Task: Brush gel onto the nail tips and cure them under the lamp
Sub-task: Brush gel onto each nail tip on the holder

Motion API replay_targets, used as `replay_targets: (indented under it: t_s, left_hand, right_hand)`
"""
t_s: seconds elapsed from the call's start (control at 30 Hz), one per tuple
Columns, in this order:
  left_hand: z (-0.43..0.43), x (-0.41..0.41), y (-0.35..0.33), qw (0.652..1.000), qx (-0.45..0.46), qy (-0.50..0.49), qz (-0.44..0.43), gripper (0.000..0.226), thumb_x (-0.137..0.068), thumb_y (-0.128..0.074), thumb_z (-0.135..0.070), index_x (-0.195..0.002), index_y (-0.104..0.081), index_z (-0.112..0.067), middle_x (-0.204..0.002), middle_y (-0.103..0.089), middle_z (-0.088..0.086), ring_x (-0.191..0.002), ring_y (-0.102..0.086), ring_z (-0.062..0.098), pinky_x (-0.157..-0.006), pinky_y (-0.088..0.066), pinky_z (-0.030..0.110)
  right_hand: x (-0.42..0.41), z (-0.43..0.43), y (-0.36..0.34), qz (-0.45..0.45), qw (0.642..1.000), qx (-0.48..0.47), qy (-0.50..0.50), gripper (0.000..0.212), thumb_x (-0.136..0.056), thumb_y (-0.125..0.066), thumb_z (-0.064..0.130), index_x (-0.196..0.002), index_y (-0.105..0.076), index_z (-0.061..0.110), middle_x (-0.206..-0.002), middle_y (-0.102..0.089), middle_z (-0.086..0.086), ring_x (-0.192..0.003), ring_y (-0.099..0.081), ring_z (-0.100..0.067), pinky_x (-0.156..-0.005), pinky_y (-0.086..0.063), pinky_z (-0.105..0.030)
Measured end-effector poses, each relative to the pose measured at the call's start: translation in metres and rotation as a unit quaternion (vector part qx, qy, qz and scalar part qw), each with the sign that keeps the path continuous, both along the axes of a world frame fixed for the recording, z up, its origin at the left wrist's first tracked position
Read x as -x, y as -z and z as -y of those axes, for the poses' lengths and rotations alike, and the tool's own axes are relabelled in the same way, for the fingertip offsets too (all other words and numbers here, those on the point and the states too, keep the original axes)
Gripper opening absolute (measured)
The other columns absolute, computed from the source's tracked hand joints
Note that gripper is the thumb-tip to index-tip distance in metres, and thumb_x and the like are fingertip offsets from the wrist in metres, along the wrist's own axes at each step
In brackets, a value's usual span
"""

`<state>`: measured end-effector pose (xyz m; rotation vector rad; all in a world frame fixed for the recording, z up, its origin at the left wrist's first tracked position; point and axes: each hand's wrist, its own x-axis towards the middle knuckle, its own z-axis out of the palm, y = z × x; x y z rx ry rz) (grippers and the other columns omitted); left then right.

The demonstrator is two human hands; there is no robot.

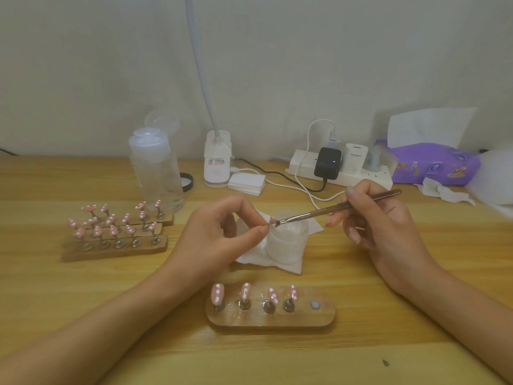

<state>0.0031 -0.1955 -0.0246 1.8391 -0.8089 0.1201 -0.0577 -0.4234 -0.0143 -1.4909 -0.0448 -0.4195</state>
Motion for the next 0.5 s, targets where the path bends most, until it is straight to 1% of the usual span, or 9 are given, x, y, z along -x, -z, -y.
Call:
replay_targets:
  t_s: [0.1,0.2,0.37,0.5]
  left_hand:
    - [0.0004,0.0008,0.0002,1.0,0.0,0.004,-0.004,0.013,-0.085,-0.075,-0.011,-0.076,-0.067,-0.016,-0.058,-0.058,-0.027,-0.049,-0.041,0.002,-0.051,-0.035,0.007]
    - [-0.0009,-0.0003,0.0006,1.0,-0.003,0.004,0.001,0.013,-0.085,-0.075,-0.011,-0.076,-0.067,-0.017,-0.058,-0.058,-0.028,-0.049,-0.042,0.001,-0.051,-0.035,0.007]
    - [-0.0009,-0.0012,0.0006,1.0,-0.002,0.004,-0.001,0.012,-0.085,-0.075,-0.012,-0.077,-0.068,-0.017,-0.06,-0.059,-0.028,-0.05,-0.043,0.001,-0.051,-0.035,0.007]
    - [-0.001,-0.0013,0.0015,1.0,-0.002,0.004,0.0,0.012,-0.085,-0.076,-0.013,-0.077,-0.068,-0.019,-0.061,-0.059,-0.028,-0.05,-0.043,0.002,-0.051,-0.036,0.007]
  right_hand:
    - [0.0001,0.0017,0.0,0.006,1.0,-0.009,0.013,0.024,-0.085,-0.061,0.04,-0.063,-0.059,0.03,-0.068,-0.071,-0.009,-0.041,-0.042,-0.01,-0.039,-0.031,-0.014]
    - [0.0008,0.0013,0.0001,0.019,1.0,0.005,-0.007,0.026,-0.091,-0.058,0.038,-0.066,-0.061,0.032,-0.071,-0.072,-0.008,-0.043,-0.047,-0.01,-0.038,-0.032,-0.015]
    - [-0.0001,0.002,0.0008,0.005,1.0,0.006,0.024,0.023,-0.086,-0.06,0.039,-0.065,-0.059,0.029,-0.068,-0.071,-0.01,-0.041,-0.045,-0.011,-0.037,-0.029,-0.015]
    - [0.0009,0.0029,0.0007,0.028,1.0,0.005,0.001,0.025,-0.09,-0.059,0.039,-0.067,-0.061,0.03,-0.072,-0.073,-0.009,-0.043,-0.048,-0.011,-0.038,-0.031,-0.017]
